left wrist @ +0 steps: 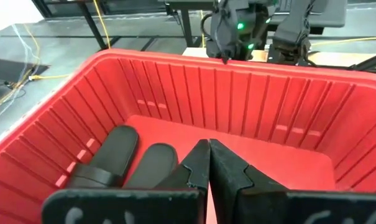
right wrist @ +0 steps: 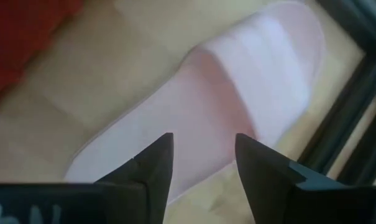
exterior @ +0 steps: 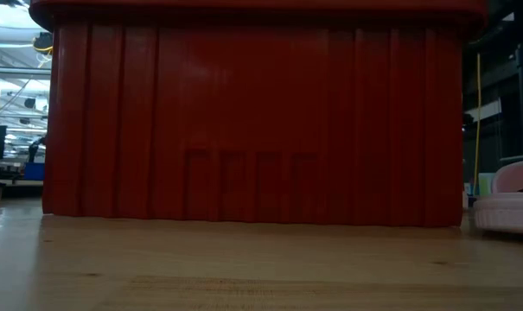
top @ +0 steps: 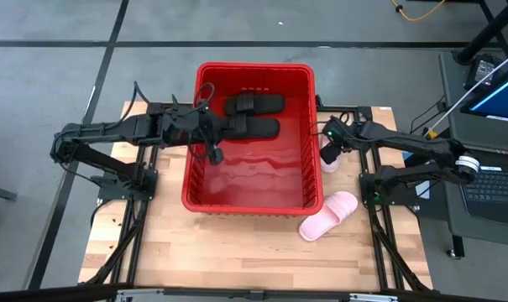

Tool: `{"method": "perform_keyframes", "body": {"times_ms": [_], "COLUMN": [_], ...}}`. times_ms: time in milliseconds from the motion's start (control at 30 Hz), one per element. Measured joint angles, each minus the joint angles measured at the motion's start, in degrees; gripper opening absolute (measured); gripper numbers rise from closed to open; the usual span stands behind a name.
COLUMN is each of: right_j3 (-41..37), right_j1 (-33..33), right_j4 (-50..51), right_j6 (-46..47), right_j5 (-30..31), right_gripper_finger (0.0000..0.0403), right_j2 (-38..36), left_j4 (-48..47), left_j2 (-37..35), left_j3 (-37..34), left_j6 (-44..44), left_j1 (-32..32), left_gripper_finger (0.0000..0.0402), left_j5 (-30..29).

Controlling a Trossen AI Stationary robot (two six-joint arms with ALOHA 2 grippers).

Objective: Pick and place slides into bin
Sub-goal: Put the top pink slide into the red bin

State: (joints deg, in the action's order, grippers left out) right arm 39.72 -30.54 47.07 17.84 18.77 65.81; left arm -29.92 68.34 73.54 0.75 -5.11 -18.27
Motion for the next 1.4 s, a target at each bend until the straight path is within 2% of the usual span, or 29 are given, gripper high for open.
{"method": "perform_keyframes", "body": {"times_ms": [167,333,700,900,1200,1400], "right_j3": [0.0,0.1,0.2,0.2,-0.2,-0.7], "right_j1": [0.0,0.0,-0.1,-3.4,-6.8,-6.8], "right_j4": [-2.3,-3.3,-5.8,-6.7,-4.9,-5.8], "right_j6": [-3.2,-3.0,-3.4,-5.5,-9.3,-9.2], "right_j5": [2.5,8.6,9.3,10.1,6.4,7.1], "right_gripper_finger": [0.0173,0.0173,0.0173,0.0173,0.0173,0.0173], "right_j2": [2.2,3.9,7.6,9.0,10.1,10.0], "left_j4": [0.2,0.2,0.2,0.2,0.1,0.1], "left_j2": [0.0,0.0,0.0,0.0,0.0,0.0], "left_j3": [0.0,0.0,0.0,0.0,0.0,0.0], "left_j6": [0.0,0.0,2.0,2.8,4.1,5.0], "left_j1": [-1.5,-1.9,-1.8,-1.8,-1.8,-1.8], "left_gripper_finger": [0.0003,0.0001,0.0003,0.0002,0.0003,0.0002], "left_j5": [2.0,2.0,2.1,2.1,4.0,4.1]}}
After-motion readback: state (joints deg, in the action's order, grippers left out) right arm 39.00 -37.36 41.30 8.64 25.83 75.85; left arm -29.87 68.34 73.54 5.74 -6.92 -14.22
